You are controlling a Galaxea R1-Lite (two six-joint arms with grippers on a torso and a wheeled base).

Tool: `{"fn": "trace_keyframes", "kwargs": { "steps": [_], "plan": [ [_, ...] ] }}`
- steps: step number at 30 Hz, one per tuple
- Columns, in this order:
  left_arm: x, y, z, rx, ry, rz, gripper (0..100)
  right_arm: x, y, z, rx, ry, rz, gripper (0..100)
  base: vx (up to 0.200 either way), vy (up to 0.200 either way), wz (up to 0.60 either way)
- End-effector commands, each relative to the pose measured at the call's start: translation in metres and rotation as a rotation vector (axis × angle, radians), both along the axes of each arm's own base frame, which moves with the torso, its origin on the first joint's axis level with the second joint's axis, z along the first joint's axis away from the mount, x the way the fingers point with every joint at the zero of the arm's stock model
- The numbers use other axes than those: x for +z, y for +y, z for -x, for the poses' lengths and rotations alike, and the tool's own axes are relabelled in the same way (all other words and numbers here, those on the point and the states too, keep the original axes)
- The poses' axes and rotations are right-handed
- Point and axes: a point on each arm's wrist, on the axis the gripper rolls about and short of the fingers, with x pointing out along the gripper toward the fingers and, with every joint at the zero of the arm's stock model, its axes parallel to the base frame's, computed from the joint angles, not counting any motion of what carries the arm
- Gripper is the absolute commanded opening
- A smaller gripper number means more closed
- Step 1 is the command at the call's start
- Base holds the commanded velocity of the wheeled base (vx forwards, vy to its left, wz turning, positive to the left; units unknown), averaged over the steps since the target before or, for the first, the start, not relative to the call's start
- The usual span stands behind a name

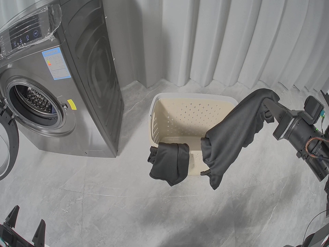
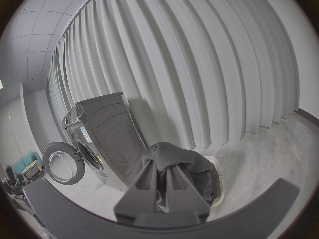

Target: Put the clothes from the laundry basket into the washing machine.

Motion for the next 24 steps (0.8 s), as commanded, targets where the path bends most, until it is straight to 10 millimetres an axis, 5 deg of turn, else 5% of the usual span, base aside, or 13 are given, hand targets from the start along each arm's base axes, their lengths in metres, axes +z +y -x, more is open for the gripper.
{"fn": "trace_keyframes", "kwargs": {
  "steps": [1, 24],
  "plan": [
    [-0.0048, 0.0, -0.0001, 0.0, 0.002, 0.001, 100, -0.0007, 0.0011, 0.0015, 0.012, 0.0, 0.0, 0, 0.0, 0.2, 0.0],
    [-0.0048, 0.0001, -0.0001, 0.004, 0.002, 0.013, 100, -0.0033, 0.0102, 0.0048, 0.097, -0.01, 0.005, 0, 0.0, 0.2, 0.0]
  ]
}}
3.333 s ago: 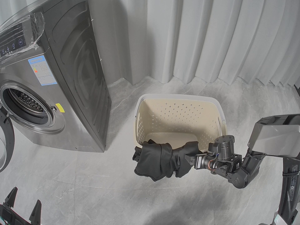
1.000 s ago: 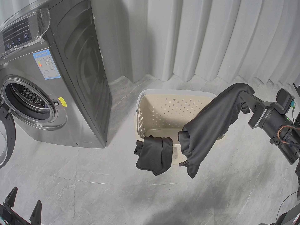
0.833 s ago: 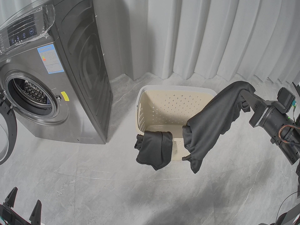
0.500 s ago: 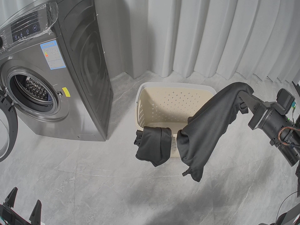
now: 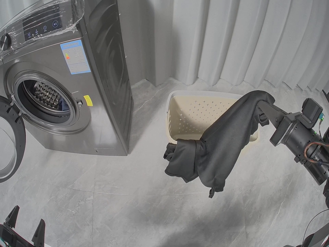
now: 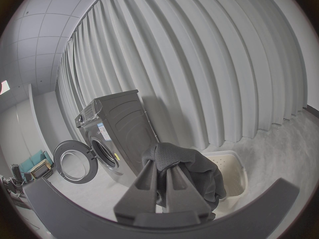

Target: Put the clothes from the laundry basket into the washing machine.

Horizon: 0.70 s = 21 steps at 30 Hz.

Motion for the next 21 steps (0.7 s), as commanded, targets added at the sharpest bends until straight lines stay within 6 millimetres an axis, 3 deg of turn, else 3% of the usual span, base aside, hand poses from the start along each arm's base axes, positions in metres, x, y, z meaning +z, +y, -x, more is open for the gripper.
{"fn": "trace_keyframes", "kwargs": {
  "steps": [1, 21],
  "plan": [
    [-0.0048, 0.0, -0.0001, -0.001, 0.001, 0.0, 100, -0.0011, 0.0012, -0.0006, 0.011, 0.003, 0.003, 0, 0.0, 0.2, 0.0],
    [-0.0048, 0.0, -0.0001, -0.001, 0.001, 0.0, 100, -0.0033, 0.0084, 0.0007, 0.057, -0.003, 0.001, 0, 0.0, 0.2, 0.0]
  ]
}}
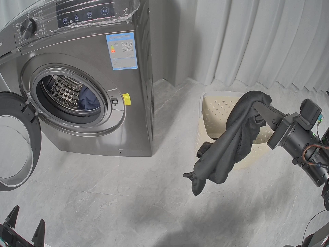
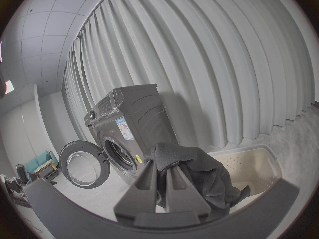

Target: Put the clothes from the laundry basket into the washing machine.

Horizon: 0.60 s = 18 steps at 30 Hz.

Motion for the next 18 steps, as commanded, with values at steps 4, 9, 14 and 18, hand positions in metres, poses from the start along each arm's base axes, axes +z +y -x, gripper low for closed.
{"fn": "trace_keyframes", "kwargs": {
  "steps": [4, 9, 14, 18],
  "plan": [
    [-0.0048, 0.0, -0.0001, 0.0, 0.002, 0.001, 100, -0.0045, 0.0025, -0.003, 0.002, 0.017, 0.011, 0, 0.0, 0.2, 0.0],
    [-0.0048, 0.0, -0.0001, 0.0, 0.002, -0.001, 100, -0.0033, 0.0046, -0.0019, 0.014, 0.016, 0.003, 0, 0.0, 0.2, 0.0],
    [-0.0048, 0.0, -0.0001, 0.0, 0.002, 0.001, 100, -0.007, 0.0063, -0.004, 0.015, 0.03, 0.009, 0, 0.0, 0.2, 0.0],
    [-0.0048, 0.0, -0.0001, 0.0, 0.002, 0.001, 100, -0.007, 0.0063, -0.004, 0.015, 0.03, 0.009, 0, 0.0, 0.2, 0.0]
  ]
}}
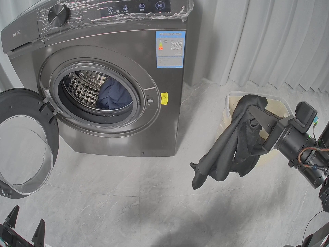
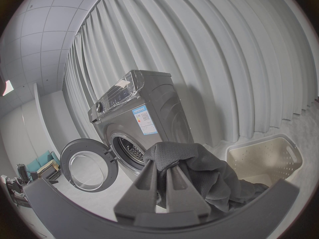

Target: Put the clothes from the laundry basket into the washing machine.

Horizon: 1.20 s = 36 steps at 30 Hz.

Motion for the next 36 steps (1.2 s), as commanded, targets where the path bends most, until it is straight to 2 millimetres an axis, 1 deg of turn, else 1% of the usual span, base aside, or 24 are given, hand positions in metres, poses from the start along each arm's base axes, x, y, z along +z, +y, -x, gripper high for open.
{"fn": "trace_keyframes", "kwargs": {
  "steps": [1, 9, 15, 24, 33, 36],
  "plan": [
    [-0.0048, 0.0, -0.0001, 0.0, 0.002, 0.001, 100, -0.0013, 0.0011, -0.0009, 0.001, 0.005, 0.003, 0, 0.0, 0.2, 0.0],
    [-0.0048, 0.0, -0.0001, 0.0, 0.002, 0.001, 100, 0.0014, 0.0022, -0.0029, 0.0, -0.018, -0.013, 0, 0.0, 0.2, 0.0],
    [-0.0048, 0.0, -0.0001, 0.0, 0.002, -0.001, 100, 0.0012, 0.0016, -0.0037, -0.005, -0.018, -0.012, 0, 0.0, 0.0, 0.0],
    [-0.0048, 0.0, -0.0001, 0.0, 0.002, 0.001, 100, -0.0031, 0.0015, -0.0064, -0.012, -0.003, -0.003, 0, -0.2, 0.0, 0.0],
    [-0.0048, 0.0, -0.0001, 0.0, 0.002, 0.001, 100, -0.0049, 0.0019, -0.0076, -0.014, 0.004, 0.001, 0, 0.0, 0.0, 0.0],
    [-0.0048, 0.0, -0.0001, 0.0, 0.002, 0.001, 100, -0.0052, 0.0021, -0.0073, -0.012, 0.005, 0.002, 0, 0.0, 0.2, 0.0]
  ]
}}
